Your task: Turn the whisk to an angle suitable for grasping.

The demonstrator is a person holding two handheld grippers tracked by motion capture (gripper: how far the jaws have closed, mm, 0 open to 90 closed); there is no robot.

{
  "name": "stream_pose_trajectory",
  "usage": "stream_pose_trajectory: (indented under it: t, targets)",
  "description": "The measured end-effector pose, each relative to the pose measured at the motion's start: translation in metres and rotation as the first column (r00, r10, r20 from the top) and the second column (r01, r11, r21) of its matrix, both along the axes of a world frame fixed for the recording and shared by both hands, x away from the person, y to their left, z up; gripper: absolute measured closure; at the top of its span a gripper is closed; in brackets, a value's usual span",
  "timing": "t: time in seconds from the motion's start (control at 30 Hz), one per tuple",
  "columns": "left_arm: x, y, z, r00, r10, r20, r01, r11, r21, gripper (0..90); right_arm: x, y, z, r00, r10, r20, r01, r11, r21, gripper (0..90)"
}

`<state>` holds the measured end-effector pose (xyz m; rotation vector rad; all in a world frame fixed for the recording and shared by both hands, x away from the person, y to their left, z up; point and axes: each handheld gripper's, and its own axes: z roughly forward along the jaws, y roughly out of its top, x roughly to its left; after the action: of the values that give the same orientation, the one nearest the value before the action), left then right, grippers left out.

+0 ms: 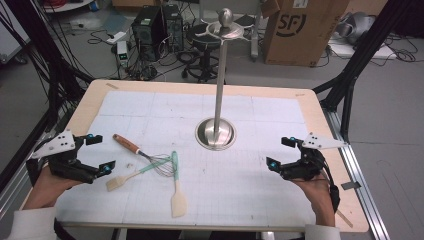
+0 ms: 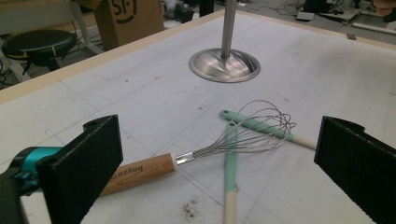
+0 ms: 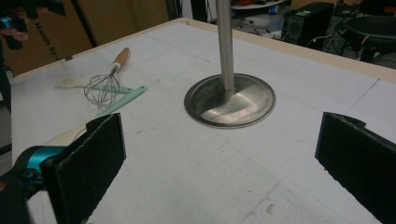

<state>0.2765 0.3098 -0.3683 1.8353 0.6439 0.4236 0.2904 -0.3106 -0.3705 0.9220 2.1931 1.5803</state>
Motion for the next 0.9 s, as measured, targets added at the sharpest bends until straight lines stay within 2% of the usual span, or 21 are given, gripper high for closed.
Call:
stream_pose_trajectory:
  t: [0.23, 0.47, 0.6, 0.73, 0.83, 0.9]
  targets:
    - [-0.001, -0.002, -0.001, 0.9999, -0.012, -0.005, 0.012, 0.9998, 0.017, 1.6, 0.001, -0.001, -0.001, 1.0, -0.009, -0.003, 0.009, 0.9999, -0.004, 0.1]
    - [-0.002, -0.003, -0.002, 0.9996, -0.017, -0.022, 0.017, 0.9997, 0.018, 1.6, 0.002, 0.0, 0.0, 0.9999, -0.012, -0.002, 0.012, 0.9998, -0.015, 0.1]
    - [-0.002, -0.002, 0.0, 0.9997, -0.017, -0.018, 0.017, 0.9998, 0.015, 1.6, 0.002, -0.001, 0.001, 0.9999, -0.017, 0.003, 0.017, 0.9998, -0.01, 0.1]
    - [0.003, -0.001, 0.002, 0.9985, -0.042, -0.036, 0.044, 0.998, 0.046, 1.6, 0.002, -0.002, 0.001, 0.9997, -0.024, 0.002, 0.024, 0.9997, -0.006, 0.1]
    - [0.007, -0.004, 0.008, 0.9961, -0.074, -0.048, 0.078, 0.9922, 0.097, 1.7, 0.003, -0.002, 0.001, 0.9996, -0.029, -0.001, 0.029, 0.9995, -0.01, 0.1]
    - [0.01, -0.005, 0.015, 0.9959, -0.078, -0.045, 0.084, 0.9875, 0.133, 1.6, 0.003, -0.002, 0.0, 0.9996, -0.03, -0.002, 0.03, 0.9995, -0.013, 0.1]
